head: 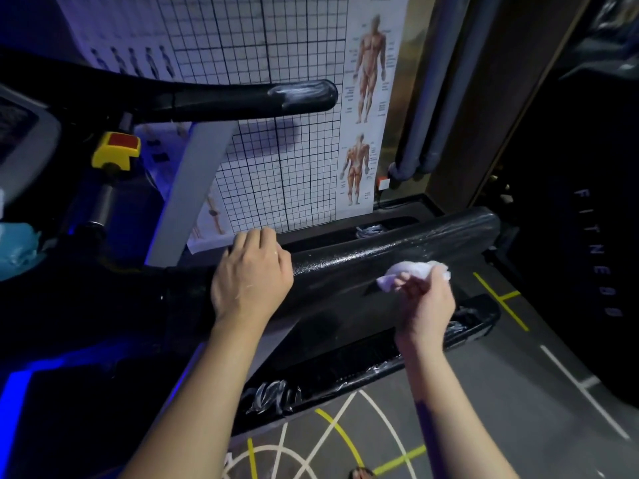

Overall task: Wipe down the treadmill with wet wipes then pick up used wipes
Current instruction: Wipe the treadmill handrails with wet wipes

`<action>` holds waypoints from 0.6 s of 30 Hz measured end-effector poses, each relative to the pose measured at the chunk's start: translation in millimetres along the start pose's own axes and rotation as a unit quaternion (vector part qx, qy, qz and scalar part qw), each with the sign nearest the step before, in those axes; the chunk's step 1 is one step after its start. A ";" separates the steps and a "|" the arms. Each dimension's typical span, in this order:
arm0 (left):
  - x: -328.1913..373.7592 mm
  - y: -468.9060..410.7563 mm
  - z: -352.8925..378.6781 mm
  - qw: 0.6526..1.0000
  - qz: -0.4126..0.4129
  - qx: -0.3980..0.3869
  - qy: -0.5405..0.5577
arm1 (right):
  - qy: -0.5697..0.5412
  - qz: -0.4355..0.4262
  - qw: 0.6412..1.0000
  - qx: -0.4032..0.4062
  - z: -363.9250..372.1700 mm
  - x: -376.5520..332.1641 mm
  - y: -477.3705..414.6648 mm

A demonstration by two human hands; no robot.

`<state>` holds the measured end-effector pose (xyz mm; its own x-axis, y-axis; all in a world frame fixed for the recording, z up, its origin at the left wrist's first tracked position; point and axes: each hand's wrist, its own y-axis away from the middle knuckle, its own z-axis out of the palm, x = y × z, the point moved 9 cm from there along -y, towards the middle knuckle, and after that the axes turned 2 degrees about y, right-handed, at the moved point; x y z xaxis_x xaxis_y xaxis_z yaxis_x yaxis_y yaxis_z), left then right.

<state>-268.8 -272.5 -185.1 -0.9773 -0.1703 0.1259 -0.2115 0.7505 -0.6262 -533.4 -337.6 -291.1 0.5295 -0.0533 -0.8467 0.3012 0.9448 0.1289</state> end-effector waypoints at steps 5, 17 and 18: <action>0.0 0.1 -0.1 1.000 -0.004 0.001 -0.001 | 0.034 0.057 0.996 -0.067 46.5 60.8 63.9; 1.2 0.3 -1.6 1.000 0.004 0.010 -0.002 | 0.052 0.049 0.965 0.253 -35.7 56.9 -74.2; 1.5 0.0 -1.6 1.000 0.004 0.011 -0.003 | 0.040 0.062 0.961 0.266 -43.3 48.3 -84.0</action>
<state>-270.4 -271.7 -183.7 -0.9787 -0.1686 0.1168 -0.2039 0.7380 -0.6433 -567.5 -405.6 -365.2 0.5313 0.0931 -0.8421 0.6141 0.6424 0.4585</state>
